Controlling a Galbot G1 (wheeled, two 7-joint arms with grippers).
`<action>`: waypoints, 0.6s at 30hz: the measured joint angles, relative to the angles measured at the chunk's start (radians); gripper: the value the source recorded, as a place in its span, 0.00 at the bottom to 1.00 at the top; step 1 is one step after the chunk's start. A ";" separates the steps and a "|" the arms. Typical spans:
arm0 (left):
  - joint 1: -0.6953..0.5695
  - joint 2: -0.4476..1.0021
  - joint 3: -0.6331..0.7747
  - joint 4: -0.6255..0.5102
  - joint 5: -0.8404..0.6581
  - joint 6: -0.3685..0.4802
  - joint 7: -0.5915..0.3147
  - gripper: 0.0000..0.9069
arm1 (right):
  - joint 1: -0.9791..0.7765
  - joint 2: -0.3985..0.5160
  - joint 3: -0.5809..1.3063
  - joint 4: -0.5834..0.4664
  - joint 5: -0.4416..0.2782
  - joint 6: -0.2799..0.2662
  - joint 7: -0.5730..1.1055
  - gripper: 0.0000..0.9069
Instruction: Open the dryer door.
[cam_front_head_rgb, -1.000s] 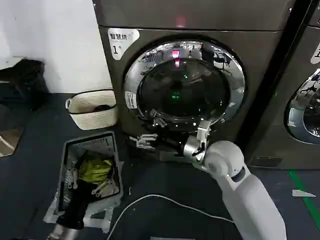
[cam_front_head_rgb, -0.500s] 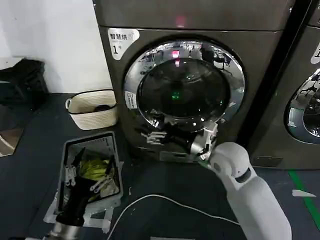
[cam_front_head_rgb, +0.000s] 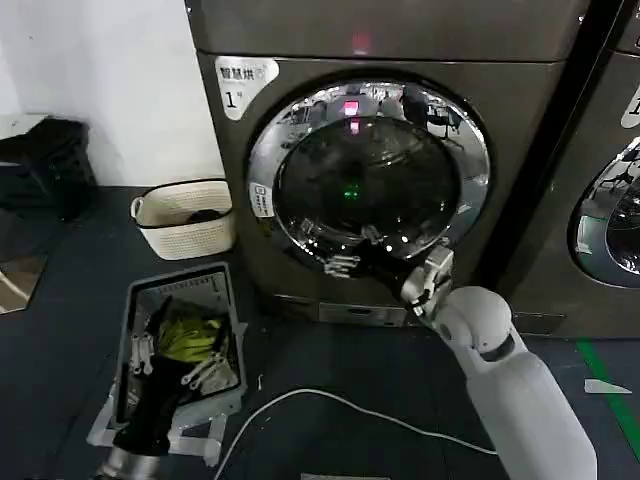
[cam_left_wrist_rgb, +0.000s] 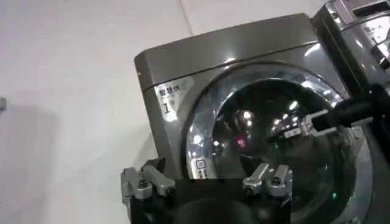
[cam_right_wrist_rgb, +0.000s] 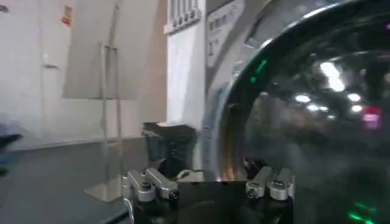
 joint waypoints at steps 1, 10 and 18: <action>0.001 0.000 -0.001 0.000 0.000 -0.001 0.000 1.00 | 0.006 0.002 -0.003 -0.013 0.000 0.010 0.005 1.00; 0.001 -0.004 0.000 0.003 0.007 -0.011 0.000 1.00 | 0.065 0.021 -0.047 -0.107 0.000 0.075 0.051 1.00; 0.001 -0.009 0.001 0.007 0.012 -0.021 0.000 1.00 | 0.119 0.069 -0.099 -0.182 -0.040 0.132 0.111 1.00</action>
